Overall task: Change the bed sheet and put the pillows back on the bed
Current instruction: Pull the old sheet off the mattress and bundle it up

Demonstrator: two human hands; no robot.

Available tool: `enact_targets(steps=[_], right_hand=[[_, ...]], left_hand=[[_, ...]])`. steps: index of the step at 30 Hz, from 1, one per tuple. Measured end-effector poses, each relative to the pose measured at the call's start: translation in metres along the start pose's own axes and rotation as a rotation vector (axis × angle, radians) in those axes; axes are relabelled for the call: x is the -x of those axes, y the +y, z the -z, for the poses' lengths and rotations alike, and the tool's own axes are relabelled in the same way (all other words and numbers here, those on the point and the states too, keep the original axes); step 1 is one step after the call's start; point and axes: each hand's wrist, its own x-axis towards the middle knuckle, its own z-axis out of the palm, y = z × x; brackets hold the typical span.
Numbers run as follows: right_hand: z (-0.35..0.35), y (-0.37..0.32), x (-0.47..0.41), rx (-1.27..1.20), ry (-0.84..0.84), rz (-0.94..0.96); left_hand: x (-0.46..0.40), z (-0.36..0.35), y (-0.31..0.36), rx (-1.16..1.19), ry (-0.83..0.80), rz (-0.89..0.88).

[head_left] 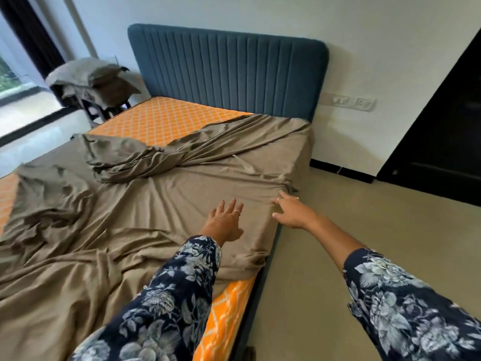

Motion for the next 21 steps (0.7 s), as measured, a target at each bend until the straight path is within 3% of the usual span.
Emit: enact_targets(steps=[11, 21], right_hand=[[0.105, 0.136, -0.132, -0.009, 0.076, -0.113], [0.245, 0.310, -0.289, -0.042, 0.058, -0.241]], left_hand=[[-0.217, 0.092, 0.095, -0.078, 0.041, -0.170], [-0.433, 0.170, 0.184, 0.004, 0.035, -0.120]])
